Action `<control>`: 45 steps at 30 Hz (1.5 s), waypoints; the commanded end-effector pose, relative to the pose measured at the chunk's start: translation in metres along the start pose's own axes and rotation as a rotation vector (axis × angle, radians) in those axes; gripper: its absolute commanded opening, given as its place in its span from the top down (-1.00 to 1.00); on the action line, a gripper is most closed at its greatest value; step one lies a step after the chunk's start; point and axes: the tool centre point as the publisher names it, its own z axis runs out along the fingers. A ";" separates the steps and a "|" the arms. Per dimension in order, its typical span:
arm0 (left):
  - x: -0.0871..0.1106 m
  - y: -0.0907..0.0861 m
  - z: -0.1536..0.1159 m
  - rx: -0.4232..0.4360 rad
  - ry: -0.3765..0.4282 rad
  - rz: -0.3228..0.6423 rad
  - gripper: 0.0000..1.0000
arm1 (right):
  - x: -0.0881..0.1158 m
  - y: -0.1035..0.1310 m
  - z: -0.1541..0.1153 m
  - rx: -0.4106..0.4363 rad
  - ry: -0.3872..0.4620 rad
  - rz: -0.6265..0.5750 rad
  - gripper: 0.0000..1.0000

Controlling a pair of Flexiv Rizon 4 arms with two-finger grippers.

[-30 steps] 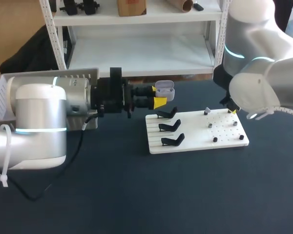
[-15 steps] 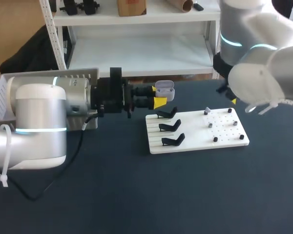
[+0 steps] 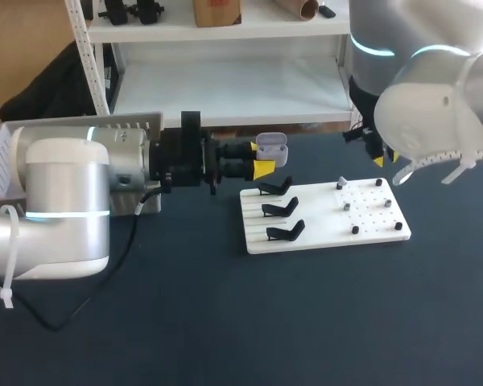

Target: Pick up each earbud case from the left stands, insert the matching earbuds, close the lid, and place the case in the box.

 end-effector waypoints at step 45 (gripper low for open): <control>0.001 -0.001 0.000 -0.005 -0.003 0.002 1.00 | 0.035 0.104 -0.156 0.069 0.196 0.753 1.00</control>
